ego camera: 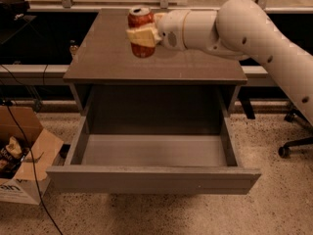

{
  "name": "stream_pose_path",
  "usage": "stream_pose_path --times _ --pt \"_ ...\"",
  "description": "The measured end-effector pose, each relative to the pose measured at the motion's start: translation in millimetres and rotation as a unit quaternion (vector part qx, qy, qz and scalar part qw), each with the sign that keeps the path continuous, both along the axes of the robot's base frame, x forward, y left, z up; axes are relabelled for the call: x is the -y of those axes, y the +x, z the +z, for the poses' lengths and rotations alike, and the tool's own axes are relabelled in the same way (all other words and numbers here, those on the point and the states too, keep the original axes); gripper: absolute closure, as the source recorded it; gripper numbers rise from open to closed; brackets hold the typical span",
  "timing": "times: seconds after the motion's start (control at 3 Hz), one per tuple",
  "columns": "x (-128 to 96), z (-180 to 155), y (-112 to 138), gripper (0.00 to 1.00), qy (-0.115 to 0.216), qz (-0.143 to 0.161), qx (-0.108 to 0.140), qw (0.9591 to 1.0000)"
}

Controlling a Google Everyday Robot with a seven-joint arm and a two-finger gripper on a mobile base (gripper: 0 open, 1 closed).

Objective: Place coke can into top drawer

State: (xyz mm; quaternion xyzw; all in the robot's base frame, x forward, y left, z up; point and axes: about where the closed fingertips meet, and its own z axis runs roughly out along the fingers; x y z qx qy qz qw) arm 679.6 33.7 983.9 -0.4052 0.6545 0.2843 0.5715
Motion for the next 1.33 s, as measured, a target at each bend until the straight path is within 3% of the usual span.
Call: stream_pose_path --times 0.33,0.67,1.0,1.33 --pt "3.5 -41.7 -11.6 1.00 -0.022 0.006 -0.029 0.9993" --pt "-0.8 -44.0 -9.7 1.00 -0.038 0.033 -0.037 0.9981" --pt "7.2 -69.8 -52.4 1.00 -0.035 0.075 -0.084 0.9931" --pt "18.2 -91.0 -82.8 1.00 -0.032 0.094 -0.117 0.9882"
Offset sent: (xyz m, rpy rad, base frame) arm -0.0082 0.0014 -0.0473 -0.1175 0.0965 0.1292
